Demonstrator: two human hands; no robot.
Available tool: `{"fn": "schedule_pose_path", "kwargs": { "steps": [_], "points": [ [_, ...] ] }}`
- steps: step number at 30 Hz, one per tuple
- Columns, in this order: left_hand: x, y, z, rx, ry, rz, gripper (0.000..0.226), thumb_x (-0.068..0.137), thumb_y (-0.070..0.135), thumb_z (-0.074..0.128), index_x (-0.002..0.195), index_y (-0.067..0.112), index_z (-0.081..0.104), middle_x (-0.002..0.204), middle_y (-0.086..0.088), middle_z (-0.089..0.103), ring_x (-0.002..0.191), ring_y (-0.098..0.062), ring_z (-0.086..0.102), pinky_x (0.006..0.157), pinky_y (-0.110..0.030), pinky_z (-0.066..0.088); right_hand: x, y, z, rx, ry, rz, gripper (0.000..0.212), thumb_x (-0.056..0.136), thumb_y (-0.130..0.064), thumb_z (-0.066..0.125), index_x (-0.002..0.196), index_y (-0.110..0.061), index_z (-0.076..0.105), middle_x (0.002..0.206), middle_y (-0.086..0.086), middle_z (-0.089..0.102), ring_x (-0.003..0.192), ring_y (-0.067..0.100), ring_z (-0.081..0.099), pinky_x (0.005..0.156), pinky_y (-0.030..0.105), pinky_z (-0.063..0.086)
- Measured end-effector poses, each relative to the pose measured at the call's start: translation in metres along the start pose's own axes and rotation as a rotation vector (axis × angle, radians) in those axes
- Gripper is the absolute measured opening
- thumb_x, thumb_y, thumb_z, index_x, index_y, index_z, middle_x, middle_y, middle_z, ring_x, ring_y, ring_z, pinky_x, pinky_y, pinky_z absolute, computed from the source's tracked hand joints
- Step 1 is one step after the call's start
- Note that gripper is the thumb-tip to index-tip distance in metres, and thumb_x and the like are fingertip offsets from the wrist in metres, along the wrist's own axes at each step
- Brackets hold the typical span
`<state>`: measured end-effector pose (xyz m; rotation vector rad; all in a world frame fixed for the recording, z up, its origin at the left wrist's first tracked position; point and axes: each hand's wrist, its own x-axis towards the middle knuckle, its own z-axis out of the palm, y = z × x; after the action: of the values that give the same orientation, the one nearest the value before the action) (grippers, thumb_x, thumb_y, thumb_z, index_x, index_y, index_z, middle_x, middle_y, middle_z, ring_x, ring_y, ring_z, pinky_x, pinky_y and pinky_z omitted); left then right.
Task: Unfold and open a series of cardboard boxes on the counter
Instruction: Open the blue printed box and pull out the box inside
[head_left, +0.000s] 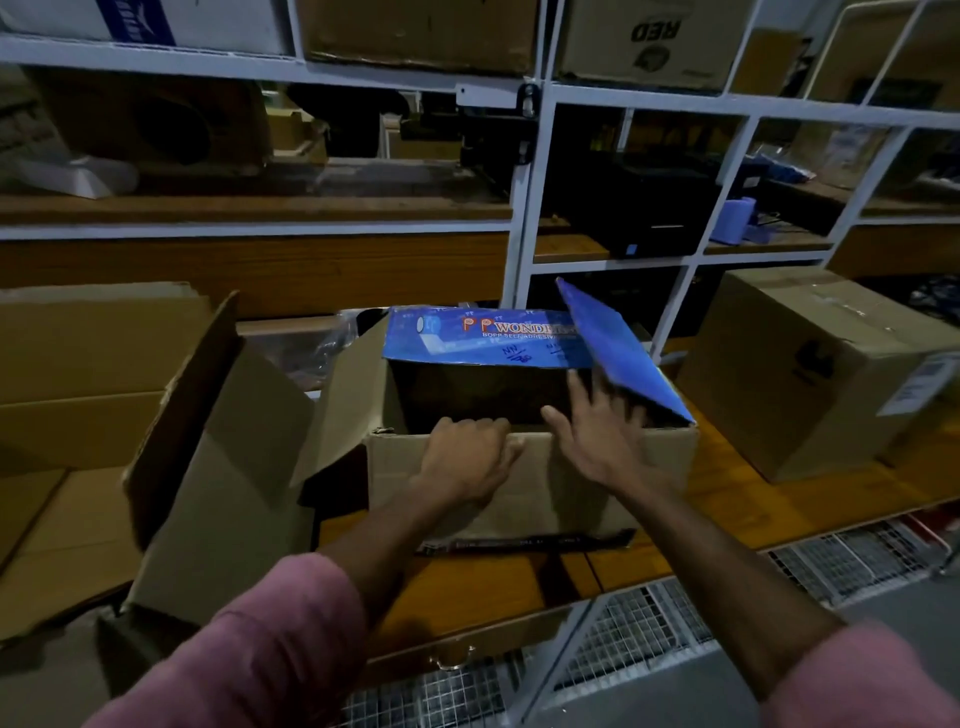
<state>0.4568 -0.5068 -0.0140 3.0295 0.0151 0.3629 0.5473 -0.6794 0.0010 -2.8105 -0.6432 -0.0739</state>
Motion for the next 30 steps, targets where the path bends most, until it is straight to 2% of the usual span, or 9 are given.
{"fn": "schedule_pose_path", "kwargs": {
  "steps": [4, 7, 9, 13, 17, 21, 25, 27, 30],
  "points": [
    [0.012, 0.015, -0.003, -0.041, -0.088, -0.043, 0.049, 0.103, 0.058, 0.026, 0.105, 0.023, 0.06, 0.1, -0.004, 0.068, 0.091, -0.024, 0.063, 0.081, -0.041, 0.043, 0.008, 0.047, -0.01, -0.122, 0.182, 0.124, 0.075, 0.099, -0.062, 0.028, 0.158, -0.021, 0.01, 0.166, 0.018, -0.007, 0.152, 0.038, -0.007, 0.12, 0.056, -0.002],
    [0.021, 0.032, 0.004, -0.004, -0.07, 0.022, 0.045, 0.103, 0.058, 0.03, 0.111, 0.023, 0.058, 0.103, -0.002, 0.068, 0.089, -0.023, 0.064, 0.074, -0.039, 0.046, 0.016, 0.072, -0.014, -0.102, 0.144, 0.27, 0.075, 0.099, -0.059, 0.036, 0.157, -0.016, 0.017, 0.164, 0.025, 0.001, 0.151, 0.044, -0.001, 0.121, 0.055, 0.001],
    [0.023, 0.035, 0.01, 0.064, -0.007, 0.053, 0.044, 0.103, 0.058, 0.03, 0.11, 0.023, 0.056, 0.103, -0.002, 0.067, 0.088, -0.024, 0.065, 0.068, -0.037, 0.041, 0.017, 0.08, -0.016, 0.011, 0.076, 0.361, 0.07, 0.099, -0.054, 0.042, 0.154, -0.013, 0.025, 0.162, 0.024, 0.013, 0.148, 0.046, 0.013, 0.119, 0.057, 0.015],
    [0.024, 0.029, 0.015, 0.11, 0.027, 0.078, 0.041, 0.104, 0.057, 0.029, 0.108, 0.023, 0.053, 0.102, 0.0, 0.064, 0.085, -0.021, 0.064, 0.07, -0.036, 0.046, 0.019, 0.097, -0.019, 0.222, 0.109, 0.4, 0.043, 0.102, -0.032, 0.048, 0.138, -0.009, 0.048, 0.139, 0.021, 0.046, 0.12, 0.035, 0.052, 0.095, 0.045, 0.048],
    [0.023, 0.031, 0.016, 0.134, 0.04, 0.078, 0.04, 0.105, 0.055, 0.03, 0.11, 0.023, 0.053, 0.104, -0.001, 0.063, 0.087, -0.021, 0.062, 0.077, -0.039, 0.049, 0.018, 0.113, -0.017, 0.216, 0.193, 0.315, 0.033, 0.097, -0.012, 0.052, 0.13, -0.013, 0.057, 0.127, 0.012, 0.06, 0.11, 0.027, 0.059, 0.089, 0.042, 0.053],
    [0.023, 0.031, 0.017, 0.14, 0.022, 0.064, 0.039, 0.105, 0.053, 0.03, 0.115, 0.021, 0.052, 0.111, -0.002, 0.061, 0.093, -0.022, 0.061, 0.083, -0.042, 0.047, 0.019, 0.111, -0.019, 0.112, 0.165, 0.309, 0.032, 0.095, -0.014, 0.059, 0.128, -0.014, 0.057, 0.107, 0.008, 0.063, 0.086, 0.02, 0.061, 0.066, 0.032, 0.052],
    [0.026, 0.032, 0.013, 0.149, -0.046, 0.058, 0.038, 0.104, 0.05, 0.035, 0.124, 0.021, 0.047, 0.12, -0.005, 0.056, 0.104, -0.025, 0.058, 0.088, -0.044, 0.044, 0.007, 0.099, -0.012, -0.027, 0.305, 0.149, 0.025, 0.1, -0.034, 0.045, 0.106, -0.015, 0.06, 0.097, 0.004, 0.062, 0.09, 0.022, 0.061, 0.085, 0.044, 0.053],
    [0.026, 0.033, 0.008, 0.148, -0.109, 0.048, 0.038, 0.103, 0.048, 0.039, 0.128, 0.02, 0.045, 0.124, -0.006, 0.054, 0.108, -0.027, 0.057, 0.091, -0.046, 0.044, -0.004, 0.086, -0.003, -0.026, 0.213, -0.033, 0.04, 0.101, -0.045, 0.032, 0.102, -0.021, 0.063, 0.096, -0.001, 0.065, 0.096, 0.019, 0.061, 0.102, 0.047, 0.044],
    [0.02, 0.037, 0.001, 0.116, -0.204, 0.03, 0.038, 0.103, 0.046, 0.043, 0.132, 0.021, 0.042, 0.129, -0.007, 0.051, 0.112, -0.028, 0.057, 0.092, -0.048, 0.044, -0.016, 0.066, 0.003, -0.016, 0.071, -0.243, 0.037, 0.099, -0.055, 0.041, 0.118, -0.029, 0.061, 0.111, -0.008, 0.065, 0.111, 0.013, 0.057, 0.114, 0.044, 0.03]
  ]
}}
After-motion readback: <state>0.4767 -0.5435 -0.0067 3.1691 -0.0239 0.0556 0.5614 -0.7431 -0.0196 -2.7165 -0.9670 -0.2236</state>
